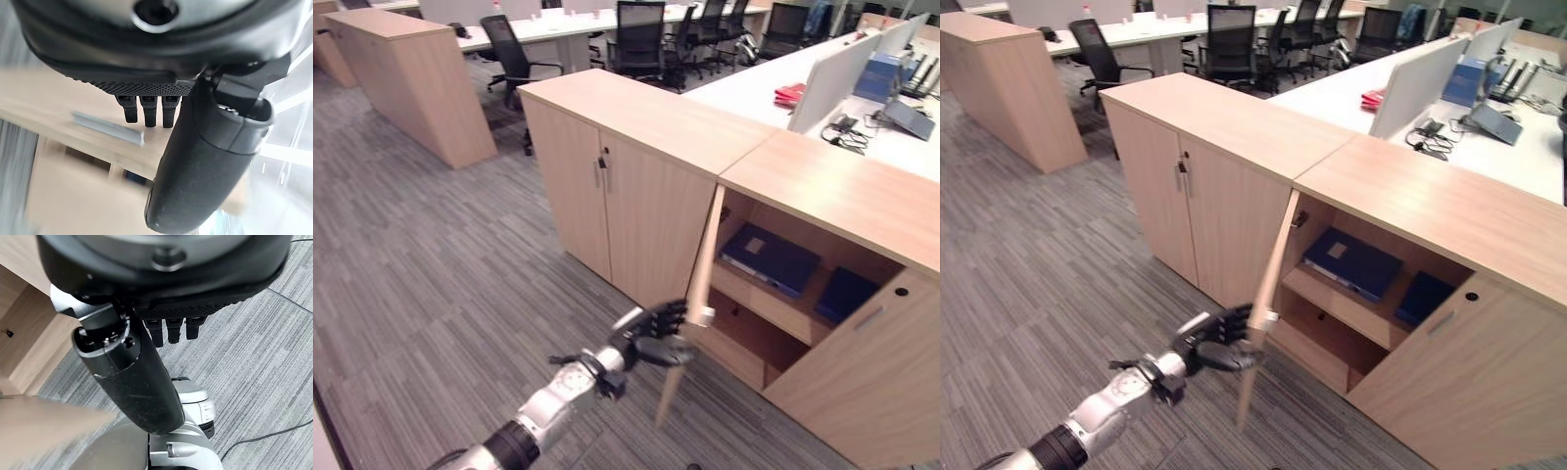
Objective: Put the empty folder in the office cabinet
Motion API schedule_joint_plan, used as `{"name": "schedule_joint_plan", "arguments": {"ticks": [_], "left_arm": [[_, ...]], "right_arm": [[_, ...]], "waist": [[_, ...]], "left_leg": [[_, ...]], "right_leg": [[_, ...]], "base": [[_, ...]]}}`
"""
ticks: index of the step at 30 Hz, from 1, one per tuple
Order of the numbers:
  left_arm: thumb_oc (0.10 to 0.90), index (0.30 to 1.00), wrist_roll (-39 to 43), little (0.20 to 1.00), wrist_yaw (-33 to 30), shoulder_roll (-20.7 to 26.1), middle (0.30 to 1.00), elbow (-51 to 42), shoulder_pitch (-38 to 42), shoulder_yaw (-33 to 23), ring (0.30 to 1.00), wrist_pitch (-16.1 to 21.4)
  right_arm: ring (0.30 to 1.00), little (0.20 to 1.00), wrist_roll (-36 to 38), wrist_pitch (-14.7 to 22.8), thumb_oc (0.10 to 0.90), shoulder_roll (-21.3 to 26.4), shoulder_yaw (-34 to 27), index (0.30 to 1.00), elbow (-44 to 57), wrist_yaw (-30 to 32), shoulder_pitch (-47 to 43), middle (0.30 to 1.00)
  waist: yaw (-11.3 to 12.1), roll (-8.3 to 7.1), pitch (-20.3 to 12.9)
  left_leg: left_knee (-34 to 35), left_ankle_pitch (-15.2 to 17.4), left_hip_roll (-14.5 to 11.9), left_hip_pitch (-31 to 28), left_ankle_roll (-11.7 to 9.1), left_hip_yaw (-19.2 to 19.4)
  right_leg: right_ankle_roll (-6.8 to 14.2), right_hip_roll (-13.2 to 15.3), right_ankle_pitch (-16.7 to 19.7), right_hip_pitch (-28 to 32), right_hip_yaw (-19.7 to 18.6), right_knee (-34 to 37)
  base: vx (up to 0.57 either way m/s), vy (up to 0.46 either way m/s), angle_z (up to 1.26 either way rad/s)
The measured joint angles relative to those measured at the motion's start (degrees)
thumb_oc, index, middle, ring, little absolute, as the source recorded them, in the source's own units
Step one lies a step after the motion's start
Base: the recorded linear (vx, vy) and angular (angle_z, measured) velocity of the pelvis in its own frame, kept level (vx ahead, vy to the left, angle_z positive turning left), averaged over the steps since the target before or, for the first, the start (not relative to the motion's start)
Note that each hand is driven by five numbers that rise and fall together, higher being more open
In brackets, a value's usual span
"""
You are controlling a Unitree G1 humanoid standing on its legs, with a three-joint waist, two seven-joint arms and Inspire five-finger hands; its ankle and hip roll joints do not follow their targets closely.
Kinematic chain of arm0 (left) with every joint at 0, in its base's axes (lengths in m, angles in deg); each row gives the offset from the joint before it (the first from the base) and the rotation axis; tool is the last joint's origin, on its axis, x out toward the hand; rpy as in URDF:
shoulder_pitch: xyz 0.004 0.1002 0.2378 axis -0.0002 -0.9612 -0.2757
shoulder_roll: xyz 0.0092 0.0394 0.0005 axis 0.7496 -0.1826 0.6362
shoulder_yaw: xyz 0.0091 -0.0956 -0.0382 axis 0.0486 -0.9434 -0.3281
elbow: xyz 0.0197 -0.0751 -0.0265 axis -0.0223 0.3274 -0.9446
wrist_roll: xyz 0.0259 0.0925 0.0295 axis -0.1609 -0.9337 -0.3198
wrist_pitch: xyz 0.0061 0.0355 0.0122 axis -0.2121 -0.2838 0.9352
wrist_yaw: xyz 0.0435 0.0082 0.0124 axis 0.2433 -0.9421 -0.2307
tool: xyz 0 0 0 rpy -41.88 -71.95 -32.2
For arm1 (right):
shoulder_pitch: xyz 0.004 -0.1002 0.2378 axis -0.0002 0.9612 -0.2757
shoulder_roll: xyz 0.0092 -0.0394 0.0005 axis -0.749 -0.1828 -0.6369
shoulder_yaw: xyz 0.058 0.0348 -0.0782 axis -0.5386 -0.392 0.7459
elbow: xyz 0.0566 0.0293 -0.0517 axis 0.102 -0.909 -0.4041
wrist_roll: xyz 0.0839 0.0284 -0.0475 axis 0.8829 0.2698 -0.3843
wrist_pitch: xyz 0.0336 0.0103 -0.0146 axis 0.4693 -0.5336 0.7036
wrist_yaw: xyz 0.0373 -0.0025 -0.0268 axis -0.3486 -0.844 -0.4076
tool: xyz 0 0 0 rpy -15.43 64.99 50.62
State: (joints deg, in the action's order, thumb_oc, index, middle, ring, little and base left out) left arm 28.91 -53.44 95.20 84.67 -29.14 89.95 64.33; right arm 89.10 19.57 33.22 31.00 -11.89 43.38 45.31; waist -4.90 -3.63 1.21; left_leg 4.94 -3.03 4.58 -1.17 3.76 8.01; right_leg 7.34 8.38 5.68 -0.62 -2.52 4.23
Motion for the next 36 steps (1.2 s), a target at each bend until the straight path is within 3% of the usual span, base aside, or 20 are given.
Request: {"name": "schedule_joint_plan", "arguments": {"ticks": [5,12,18,20,22,25,26,27,28,30,32,33,35,36], "left_arm": [[0.800,0.900,2.35,0.900,6.44,-1.10,0.900,-6.09,0.33,4.56,0.900,-1.10],[0.800,0.900,7.05,0.900,9.63,-0.47,0.900,-4.93,-0.03,4.63,0.900,-3.29],[0.800,0.900,8.63,0.900,11.04,1.46,0.900,0.12,-6.33,0.51,0.900,-3.40],[0.800,0.900,5.69,0.900,10.55,1.71,0.900,2.67,-12.03,-7.26,0.900,-2.68],[0.800,0.900,-6.59,0.900,6.23,2.29,0.900,12.35,-15.48,-17.39,0.900,0.48],[0.800,0.900,-14.99,0.900,2.10,2.50,0.900,22.30,-16.10,-23.37,0.900,1.02],[0.800,0.900,-20.94,0.900,0.50,0.23,0.900,33.35,-15.62,-27.23,0.900,3.75],[0.800,0.900,-28.47,0.900,-3.21,-4.96,0.900,59.08,-10.10,-32.98,0.900,5.82],[0.800,0.900,-34.00,0.900,-5.55,-5.95,0.900,75.21,-7.64,-34.43,0.900,4.47],[0.800,0.900,-36.49,0.900,-5.87,-5.50,0.900,77.74,-10.73,-36.09,0.900,3.43],[0.800,0.900,-35.96,0.900,-5.95,-4.62,0.900,73.68,-15.68,-38.06,0.900,2.69],[0.800,0.900,-34.80,0.900,-5.62,-4.70,0.900,71.37,-17.05,-38.43,0.900,2.70],[0.800,0.900,-30.57,0.900,-5.49,-5.25,0.900,69.05,-17.54,-42.78,0.900,3.34],[0.800,0.900,-26.57,0.900,-6.07,-7.14,0.900,68.85,-17.72,-47.13,0.900,4.28]], "right_arm": [[0.900,0.900,-1.92,0.12,0.800,0.46,1.12,0.900,0.28,-0.03,-0.06,0.900],[0.900,0.900,-5.82,0.59,0.800,1.65,2.00,0.900,-2.17,-0.16,-1.89,0.900],[0.900,0.900,-6.52,0.66,0.800,1.20,1.35,0.900,-2.36,-0.20,-2.28,0.900],[0.900,0.900,-6.35,0.57,0.800,0.65,0.13,0.900,-2.09,-0.03,-2.42,0.900],[0.900,0.900,-3.68,0.35,0.800,0.31,-1.08,0.900,-2.04,0.19,-1.72,0.900],[0.900,0.900,-1.97,0.42,0.800,0.12,-1.88,0.900,-1.98,0.36,-1.39,0.900],[0.900,0.900,-1.96,0.46,0.800,0.02,-2.26,0.900,-2.00,0.43,-1.45,0.900],[0.900,0.900,-1.42,0.67,0.800,-0.08,-2.42,0.900,-3.21,0.32,-1.75,0.900],[0.900,0.900,-0.62,1.21,0.800,-0.21,-2.44,0.900,-3.64,-0.16,-2.35,0.900],[0.900,0.900,0.44,1.40,0.800,-0.09,-2.54,0.900,-3.84,-0.27,-1.91,0.900],[0.900,0.900,1.18,1.40,0.800,0.15,-3.22,0.900,-4.99,-0.26,-1.27,0.900],[0.900,0.900,1.29,1.13,0.800,0.64,-4.52,0.900,-5.94,-0.28,-0.89,0.900],[0.900,0.900,1.33,1.19,0.800,0.83,-6.69,0.900,-6.93,-0.28,-1.24,0.900],[0.900,0.900,1.32,1.25,0.800,2.05,-7.97,0.900,-7.04,-0.06,-2.24,0.900]], "waist": [[-1.48,1.00,0.24],[-1.23,2.72,0.66],[-0.91,2.65,0.72],[-1.01,2.75,1.19],[0.47,2.21,1.47],[0.56,1.85,1.68],[0.63,1.78,1.71],[0.48,1.18,1.72],[-0.23,-0.07,1.60],[-0.17,-1.13,1.55],[1.33,-2.59,2.10],[2.73,-2.97,2.38],[3.96,-3.87,3.56],[5.39,-3.49,4.40]], "left_leg": [[0.03,0.53,-1.24,-0.91,-0.79,1.31],[0.03,0.79,-2.01,-1.05,-1.08,1.13],[0.03,0.62,-2.50,-1.12,-1.71,0.99],[0.03,0.74,-2.80,-1.66,-1.87,0.95],[0.03,0.88,-3.41,-1.79,-2.27,0.30],[0.02,0.71,-3.77,-1.75,-2.86,-0.67],[-0.02,0.71,-4.16,-1.83,-3.00,-0.78],[-0.24,0.63,-4.78,-1.99,-3.36,-1.02],[-0.25,0.59,-5.81,-1.90,-4.17,-0.96],[-0.33,0.41,-6.87,-1.92,-4.87,-0.87],[-3.04,1.42,-7.85,-1.14,-6.11,-1.67],[-5.93,1.90,-8.61,0.15,-6.75,-2.46],[-11.10,2.72,-8.31,2.62,-7.16,-3.72],[-15.16,6.42,-5.39,5.19,-7.10,-10.28]], "right_leg": [[-0.51,-1.37,0.39,0.22,-1.58,0.91],[-0.65,-1.83,-0.26,0.17,-1.53,1.17],[-0.92,-2.33,-0.14,0.40,-1.27,1.16],[-1.22,-2.64,-0.26,1.18,-1.18,1.17],[-1.71,-3.07,-0.67,1.46,-0.34,1.18],[-2.35,-3.55,-1.00,1.69,0.27,1.18],[-2.60,-3.96,-1.18,1.89,0.69,1.19],[-3.18,-4.77,-1.51,2.18,1.18,1.18],[-3.92,-5.56,-1.61,1.99,1.15,1.18],[-4.71,-6.92,-2.04,1.97,1.34,0.76],[-6.34,-7.73,-2.79,1.92,1.34,0.07],[-7.35,-8.85,-3.66,1.77,1.70,-1.05],[-8.59,-8.39,-4.70,1.17,1.51,-2.92],[-9.32,-8.04,-4.14,0.89,0.26,-3.26]], "base": [[-0.03,-0.005,-0.21],[0.00,0.000,-0.01],[-0.01,-0.022,-0.01],[-0.02,-0.087,0.03],[-0.02,-0.125,0.14],[-0.04,-0.147,0.15],[-0.07,-0.330,0.13],[-0.08,-0.431,0.02],[-0.06,-0.372,-0.01],[-0.04,-0.183,-0.03],[-0.08,-0.146,0.08],[-0.10,-0.102,0.22],[-0.04,-0.003,0.01],[0.00,0.021,-0.35]]}}
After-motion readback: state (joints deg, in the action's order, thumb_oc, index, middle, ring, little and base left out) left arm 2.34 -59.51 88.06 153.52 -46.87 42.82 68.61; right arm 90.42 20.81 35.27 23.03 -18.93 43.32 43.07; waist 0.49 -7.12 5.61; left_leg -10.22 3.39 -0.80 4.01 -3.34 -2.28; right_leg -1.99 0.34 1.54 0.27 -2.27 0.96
